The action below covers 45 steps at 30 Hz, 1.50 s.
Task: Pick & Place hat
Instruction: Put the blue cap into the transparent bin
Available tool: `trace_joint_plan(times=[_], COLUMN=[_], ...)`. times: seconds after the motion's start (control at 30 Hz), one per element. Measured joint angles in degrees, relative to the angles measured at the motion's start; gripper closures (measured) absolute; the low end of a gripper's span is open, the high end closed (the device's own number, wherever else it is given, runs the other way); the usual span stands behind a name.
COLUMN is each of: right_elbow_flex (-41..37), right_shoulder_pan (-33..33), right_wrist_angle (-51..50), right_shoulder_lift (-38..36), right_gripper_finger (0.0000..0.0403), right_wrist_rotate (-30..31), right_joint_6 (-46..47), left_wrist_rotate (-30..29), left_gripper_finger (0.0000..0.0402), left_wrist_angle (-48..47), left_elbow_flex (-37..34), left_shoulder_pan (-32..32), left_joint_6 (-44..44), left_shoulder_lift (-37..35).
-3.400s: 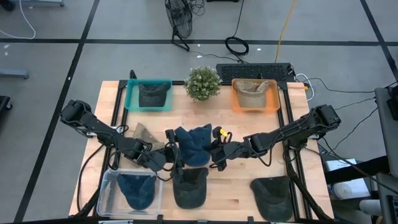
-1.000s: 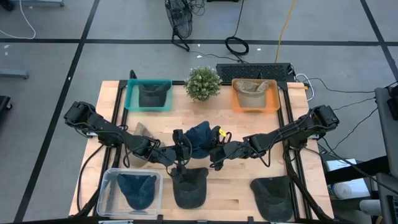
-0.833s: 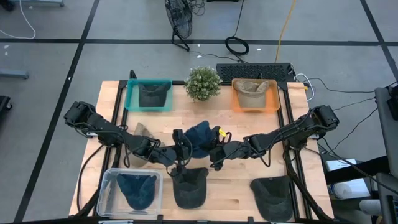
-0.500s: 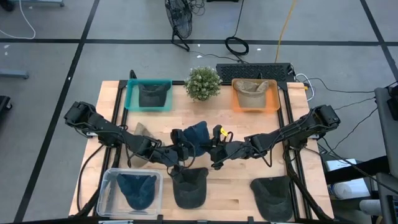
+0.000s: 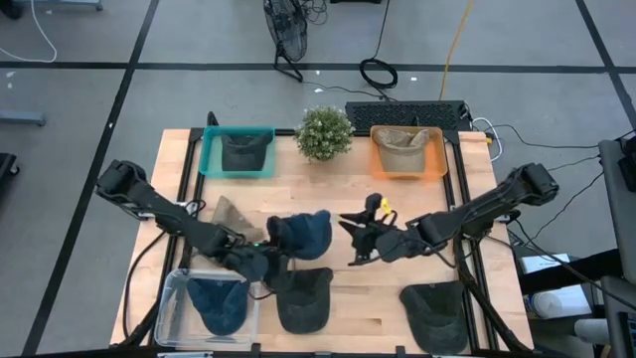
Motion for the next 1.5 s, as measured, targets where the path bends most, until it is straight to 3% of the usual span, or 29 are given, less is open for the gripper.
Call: trace_joint_plan(times=[0.07, 0.23, 0.4, 0.63, 1.07, 1.33, 1.5], right_elbow_flex=[-1.31, -7.27, -13.52, -17.89, -18.10, -18.10, -18.10], right_shoulder_pan=[0.28, 0.43, 0.76, 0.78, 0.81, 0.81, 0.81], right_wrist_angle=[-1.00, 0.78, 3.14, 9.83, 10.00, 9.87, 9.87], right_shoulder_lift=[-1.47, -4.78, -6.42, -7.40, -7.49, -7.47, -7.46], right_gripper_finger=[0.0334, 0.0335, 0.0340, 0.0344, 0.0344, 0.0344, 0.0344], right_wrist_rotate=[-0.58, -10.52, -10.48, -10.43, -10.43, -10.51, -10.54], right_joint_6=[3.62, 10.21, 14.78, 15.59, 18.53, 19.66, 19.91], left_wrist_rotate=[0.16, 0.16, -0.11, -2.33, -6.21, -1.00, -0.73], left_gripper_finger=[0.0391, 0.0387, 0.0384, 0.0387, 0.0384, 0.0394, 0.0381], left_wrist_angle=[-1.88, -5.34, -11.62, -13.35, -22.45, -44.50, -48.89], left_elbow_flex=[-0.06, -0.04, -0.02, -0.02, 1.20, 11.45, 13.05], left_shoulder_pan=[-1.88, -8.55, -16.74, -26.95, -36.97, -40.12, -42.95], left_joint_6=[-0.74, -2.21, -7.38, -12.80, -26.29, -42.57, -51.04], left_shoulder_lift=[-2.70, -10.72, -16.55, -20.11, -19.90, -16.05, -12.02])
